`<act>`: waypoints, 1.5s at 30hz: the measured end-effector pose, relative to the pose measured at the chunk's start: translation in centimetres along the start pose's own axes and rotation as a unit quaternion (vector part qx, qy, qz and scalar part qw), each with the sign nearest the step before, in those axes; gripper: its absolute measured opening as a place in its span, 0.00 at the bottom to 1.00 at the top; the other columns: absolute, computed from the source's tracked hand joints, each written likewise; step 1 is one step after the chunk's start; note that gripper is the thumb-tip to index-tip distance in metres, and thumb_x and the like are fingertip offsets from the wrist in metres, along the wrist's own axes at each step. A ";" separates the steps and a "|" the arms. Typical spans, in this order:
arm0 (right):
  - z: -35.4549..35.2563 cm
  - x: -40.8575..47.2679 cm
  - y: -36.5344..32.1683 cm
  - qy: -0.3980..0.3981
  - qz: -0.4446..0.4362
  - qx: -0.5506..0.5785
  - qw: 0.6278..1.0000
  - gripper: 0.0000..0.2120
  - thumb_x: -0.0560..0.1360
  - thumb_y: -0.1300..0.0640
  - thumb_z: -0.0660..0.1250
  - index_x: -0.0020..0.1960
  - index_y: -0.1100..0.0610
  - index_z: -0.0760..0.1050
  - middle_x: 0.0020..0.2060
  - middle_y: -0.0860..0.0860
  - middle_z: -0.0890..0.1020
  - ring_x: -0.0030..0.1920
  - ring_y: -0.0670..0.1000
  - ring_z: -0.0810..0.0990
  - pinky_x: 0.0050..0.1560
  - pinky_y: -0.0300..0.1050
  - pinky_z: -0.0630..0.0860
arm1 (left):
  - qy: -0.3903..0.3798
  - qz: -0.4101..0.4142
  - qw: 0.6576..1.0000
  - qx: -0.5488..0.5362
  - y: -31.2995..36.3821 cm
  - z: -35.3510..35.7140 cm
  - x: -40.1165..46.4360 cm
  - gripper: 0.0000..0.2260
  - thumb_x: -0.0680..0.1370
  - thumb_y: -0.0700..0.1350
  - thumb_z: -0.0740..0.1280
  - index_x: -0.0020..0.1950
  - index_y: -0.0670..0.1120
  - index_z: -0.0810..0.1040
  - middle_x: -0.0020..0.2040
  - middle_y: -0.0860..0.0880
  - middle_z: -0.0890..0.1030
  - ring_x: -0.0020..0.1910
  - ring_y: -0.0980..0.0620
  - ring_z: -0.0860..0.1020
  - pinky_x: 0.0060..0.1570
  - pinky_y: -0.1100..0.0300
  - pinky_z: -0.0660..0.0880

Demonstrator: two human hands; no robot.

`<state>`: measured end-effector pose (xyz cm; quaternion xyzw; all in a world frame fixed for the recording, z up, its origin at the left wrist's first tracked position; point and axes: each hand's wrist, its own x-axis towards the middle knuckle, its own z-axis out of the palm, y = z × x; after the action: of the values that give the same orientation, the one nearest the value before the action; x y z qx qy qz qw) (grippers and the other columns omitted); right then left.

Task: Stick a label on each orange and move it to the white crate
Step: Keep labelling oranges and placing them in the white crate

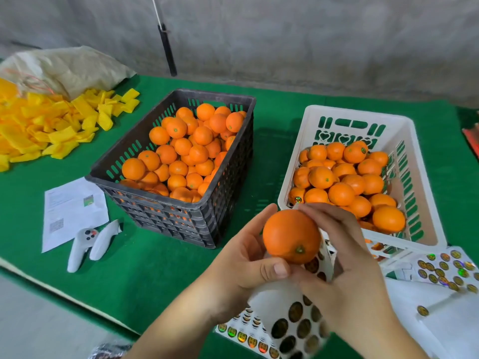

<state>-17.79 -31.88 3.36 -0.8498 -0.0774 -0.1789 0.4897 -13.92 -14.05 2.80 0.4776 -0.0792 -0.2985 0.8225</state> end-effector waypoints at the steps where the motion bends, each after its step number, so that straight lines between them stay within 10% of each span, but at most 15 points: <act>1: -0.5 0.3 -0.1 0.000 0.001 0.014 1.000 0.35 0.66 0.35 0.74 0.72 0.32 0.71 0.70 0.31 0.69 0.71 0.37 0.71 0.59 0.36 0.77 | -0.028 -0.005 1.000 -0.012 0.0 0.1 0.1 0.48 0.64 0.50 0.85 0.80 0.48 0.67 0.71 0.35 0.77 0.67 0.32 0.77 0.66 0.40 0.76; 5: -2.5 2.2 1.2 0.009 -0.039 0.044 0.998 0.37 0.69 0.32 0.76 0.75 0.34 0.69 0.70 0.36 0.74 0.70 0.43 0.75 0.66 0.38 0.75 | -0.035 -0.056 0.997 -0.044 -0.1 -0.3 0.7 0.41 0.73 0.36 0.75 0.83 0.46 0.61 0.71 0.28 0.73 0.70 0.25 0.71 0.70 0.24 0.63; 9: -5.8 4.6 4.1 0.085 0.053 0.013 0.995 0.49 0.73 0.42 0.77 0.84 0.36 0.51 0.71 0.37 0.76 0.70 0.32 0.70 0.68 0.43 0.74 | -0.037 -0.038 0.999 -0.006 0.3 -1.5 1.4 0.22 0.79 0.32 0.68 0.73 0.41 0.75 0.68 0.30 0.78 0.60 0.34 0.81 0.61 0.39 0.80; 12: -5.6 5.2 6.1 0.059 0.170 -0.038 0.983 0.44 0.80 0.31 0.64 0.84 0.36 0.39 0.83 0.37 0.59 0.78 0.31 0.56 0.76 0.54 0.58 | -0.048 -0.002 0.999 -0.018 1.2 -3.1 2.4 0.19 0.79 0.34 0.69 0.70 0.38 0.74 0.65 0.32 0.80 0.58 0.36 0.83 0.60 0.42 0.80; 15: -2.2 4.4 5.4 -0.038 0.352 0.251 0.901 0.29 0.82 0.48 0.68 0.80 0.53 0.66 0.76 0.49 0.76 0.73 0.49 0.76 0.68 0.49 0.74 | -0.023 0.029 0.999 -0.025 2.2 -4.1 4.4 0.16 0.80 0.35 0.69 0.68 0.40 0.76 0.63 0.36 0.82 0.56 0.38 0.84 0.60 0.42 0.80; 18: 0.5 4.4 5.0 -0.049 0.377 0.440 0.813 0.34 0.65 0.33 0.79 0.66 0.48 0.82 0.62 0.50 0.86 0.62 0.51 0.85 0.60 0.56 0.84 | 0.078 0.041 0.993 0.085 3.0 -5.5 6.9 0.13 0.80 0.37 0.71 0.65 0.42 0.78 0.61 0.37 0.84 0.57 0.36 0.84 0.61 0.38 0.80; 23: 2.6 5.9 6.1 -0.022 0.285 0.386 0.877 0.19 0.70 0.45 0.78 0.60 0.47 0.85 0.61 0.51 0.87 0.62 0.54 0.85 0.57 0.50 0.84 | 0.068 0.075 0.964 0.246 5.3 -8.9 9.0 0.14 0.82 0.38 0.70 0.67 0.44 0.75 0.60 0.45 0.86 0.59 0.44 0.85 0.55 0.54 0.83; 27: 2.6 7.5 7.5 0.067 0.315 0.407 0.855 0.12 0.75 0.56 0.70 0.57 0.53 0.86 0.57 0.56 0.88 0.57 0.56 0.88 0.49 0.51 0.86 | 0.122 0.063 0.806 0.576 10.0 -17.0 11.9 0.07 0.86 0.41 0.63 0.60 0.46 0.79 0.48 0.53 0.84 0.46 0.63 0.81 0.47 0.60 0.75; 33: 2.6 7.2 8.0 0.070 0.316 0.414 0.850 0.17 0.75 0.57 0.69 0.64 0.53 0.82 0.60 0.52 0.87 0.60 0.54 0.86 0.53 0.53 0.85 | 0.088 -0.418 0.510 0.747 8.9 -25.0 15.1 0.27 0.83 0.40 0.66 0.81 0.48 0.63 0.75 0.41 0.68 0.62 0.39 0.75 0.48 0.53 0.75; 36: 2.6 6.5 7.7 0.055 0.315 0.414 0.852 0.18 0.76 0.57 0.69 0.65 0.50 0.83 0.62 0.51 0.86 0.62 0.55 0.85 0.59 0.60 0.81 | 0.126 -0.420 0.509 0.741 8.5 -25.8 15.8 0.27 0.84 0.42 0.66 0.82 0.46 0.61 0.80 0.41 0.63 0.76 0.36 0.67 0.60 0.48 0.70; 42: 2.1 5.4 7.2 0.065 0.318 0.406 0.854 0.19 0.74 0.57 0.70 0.63 0.49 0.84 0.61 0.52 0.87 0.62 0.55 0.86 0.62 0.64 0.81 | 0.147 -0.425 0.491 0.746 9.1 -25.1 15.3 0.27 0.78 0.52 0.71 0.74 0.43 0.70 0.66 0.42 0.77 0.66 0.36 0.77 0.59 0.42 0.77; 45: 1.5 4.8 6.9 0.061 0.303 0.402 0.862 0.18 0.73 0.55 0.70 0.63 0.46 0.84 0.61 0.51 0.87 0.62 0.55 0.86 0.60 0.60 0.81 | 0.161 -0.365 0.549 0.735 11.6 -23.4 14.1 0.39 0.69 0.61 0.76 0.74 0.49 0.66 0.70 0.46 0.75 0.65 0.40 0.76 0.58 0.43 0.78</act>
<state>-10.89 -34.36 -1.07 -0.5481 0.1492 -0.0266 0.8226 12.03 -0.58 -2.17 0.9434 0.0437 -0.3286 0.0046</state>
